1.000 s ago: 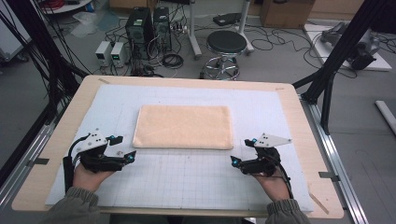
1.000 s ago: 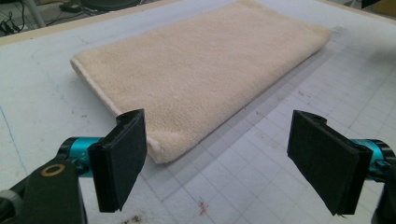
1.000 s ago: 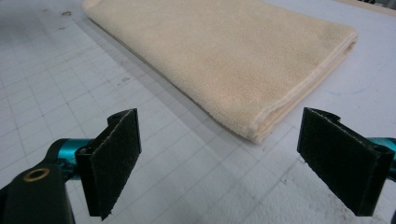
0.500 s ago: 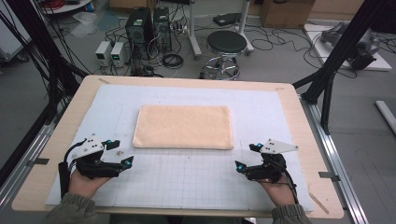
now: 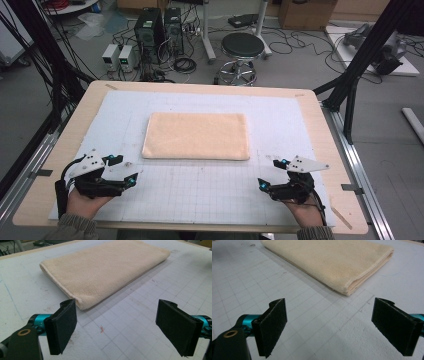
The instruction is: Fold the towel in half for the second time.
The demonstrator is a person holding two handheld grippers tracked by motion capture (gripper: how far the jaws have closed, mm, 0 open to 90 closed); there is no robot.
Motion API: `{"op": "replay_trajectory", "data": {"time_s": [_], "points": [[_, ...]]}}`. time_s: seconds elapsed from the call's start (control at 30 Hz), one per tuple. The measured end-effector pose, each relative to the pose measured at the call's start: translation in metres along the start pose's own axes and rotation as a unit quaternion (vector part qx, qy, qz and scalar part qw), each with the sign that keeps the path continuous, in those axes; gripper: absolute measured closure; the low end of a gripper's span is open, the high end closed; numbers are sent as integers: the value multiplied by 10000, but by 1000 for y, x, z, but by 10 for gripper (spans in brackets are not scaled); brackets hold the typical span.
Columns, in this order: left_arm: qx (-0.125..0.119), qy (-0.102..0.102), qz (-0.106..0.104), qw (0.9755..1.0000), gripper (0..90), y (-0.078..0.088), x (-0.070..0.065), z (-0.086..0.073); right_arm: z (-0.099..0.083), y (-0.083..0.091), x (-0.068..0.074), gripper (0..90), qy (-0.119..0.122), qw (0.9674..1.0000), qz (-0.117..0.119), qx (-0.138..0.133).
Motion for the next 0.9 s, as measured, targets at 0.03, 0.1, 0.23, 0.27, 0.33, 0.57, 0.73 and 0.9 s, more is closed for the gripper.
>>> {"op": "replay_trajectory", "data": {"time_s": [0.03, 0.1, 0.23, 0.27, 0.33, 0.57, 0.73, 0.9], "points": [[-4, -17, -8, 10000, 178, 1, 0, -1, -1, 1, 1, 123, -20, 10000, 16, 14], [-2, 11, -11, 10000, 178, 1, 1, -3, -2, 2, 1, 123, -6, 10000, 1, 9], [31, 13, 2, 10000, 178, 3, 1, -7, -4, 3, 3, 123, -4, 10000, 9, 10], [35, -7, 2, 10000, 178, 3, 1, -7, -4, 4, 4, 123, 5, 10000, 18, 10], [39, -4, 9, 10000, 178, 4, -1, -8, -6, 5, 5, 123, 23, 10000, 25, 15], [91, 32, 20, 10000, 178, 10, -2, -17, -10, 8, 7, 123, 8, 10000, 17, 16], [113, 66, 46, 9999, 178, 13, -4, -21, -13, 9, 8, 123, 7, 10000, 24, -15], [123, 62, 73, 9999, 178, 15, -5, -25, -16, 9, 8, 123, 19, 10000, 28, 7]]}}
Point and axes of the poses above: each handheld gripper's, and its own axes: y roughly backward along the jaws, z roughly out of its top, x roughly to its left, the point moved 7 cm from there along -y, roughly forward along the jaws, and after that the axes turned 13 degrees about x, right-handed, at the moved point
